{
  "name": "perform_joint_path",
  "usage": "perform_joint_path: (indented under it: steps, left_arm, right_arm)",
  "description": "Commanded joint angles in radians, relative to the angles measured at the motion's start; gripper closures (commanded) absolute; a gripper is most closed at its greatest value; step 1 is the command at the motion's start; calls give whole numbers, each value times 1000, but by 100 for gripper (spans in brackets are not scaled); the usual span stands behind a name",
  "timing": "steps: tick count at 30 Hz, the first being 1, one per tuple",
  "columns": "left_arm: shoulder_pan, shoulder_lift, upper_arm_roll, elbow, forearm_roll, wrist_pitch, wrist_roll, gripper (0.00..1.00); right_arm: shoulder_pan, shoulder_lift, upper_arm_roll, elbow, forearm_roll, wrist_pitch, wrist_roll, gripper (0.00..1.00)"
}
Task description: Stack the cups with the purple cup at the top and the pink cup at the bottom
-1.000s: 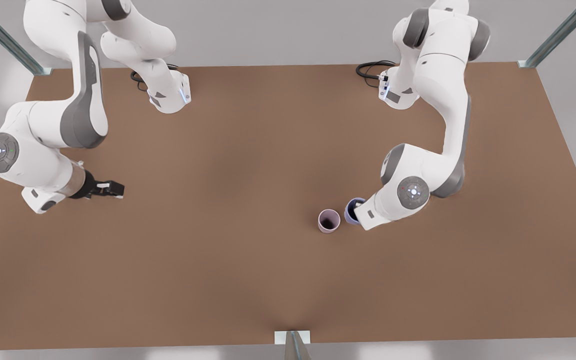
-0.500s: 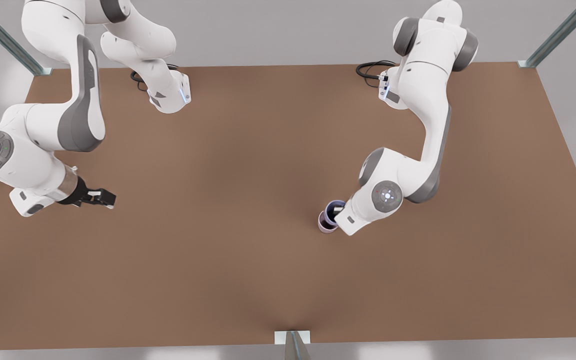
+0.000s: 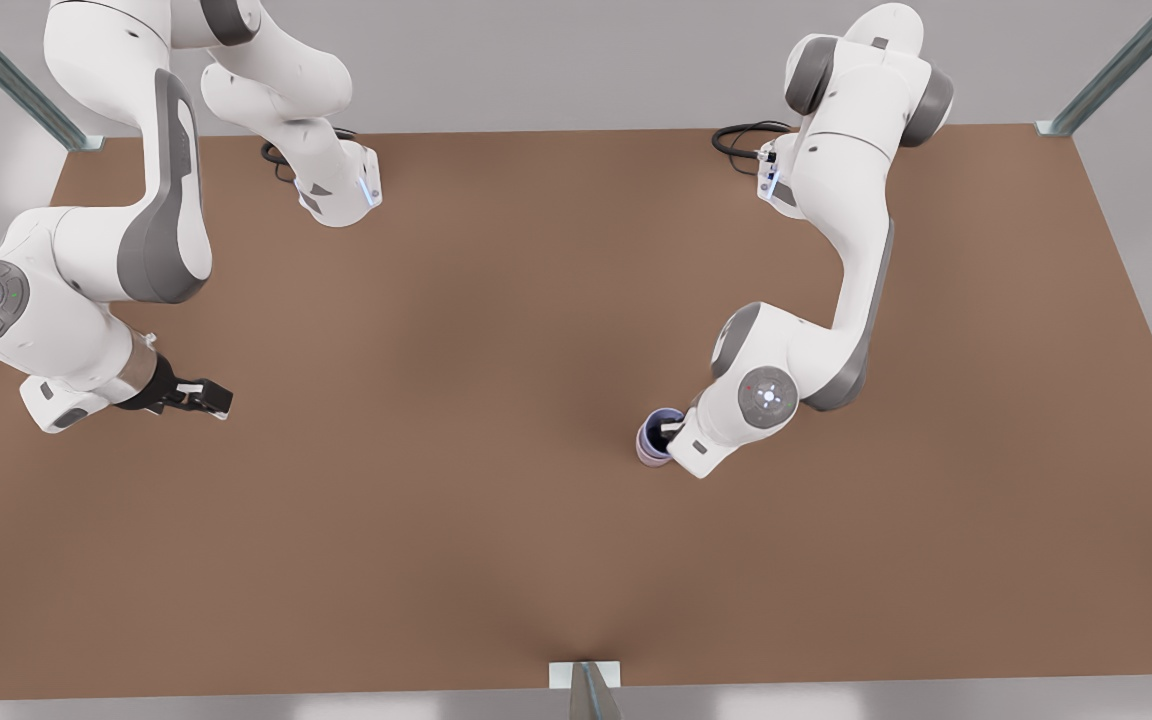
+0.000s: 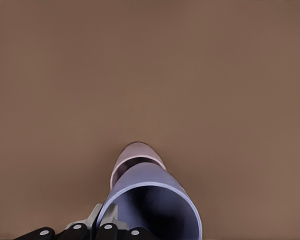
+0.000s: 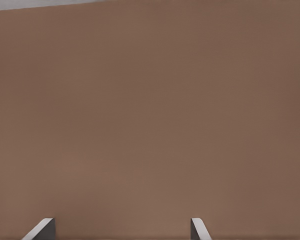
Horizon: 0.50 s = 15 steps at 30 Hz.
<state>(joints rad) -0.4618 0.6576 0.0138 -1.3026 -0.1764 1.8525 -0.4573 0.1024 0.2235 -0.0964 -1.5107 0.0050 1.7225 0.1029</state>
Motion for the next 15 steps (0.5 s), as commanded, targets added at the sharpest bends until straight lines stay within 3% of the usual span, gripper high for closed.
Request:
perform_joint_path:
  steps: [1, 15]
  left_arm:
    - [0, 1, 0, -3, -3, 4, -86, 79]
    - [3, 28, 1, -3, 8, 25, -83, 79]
  right_arm:
    - [-1, -1, -3, 1, 0, 3, 14, 0]
    - [3, -1, 0, 1, -2, 5, 20, 0]
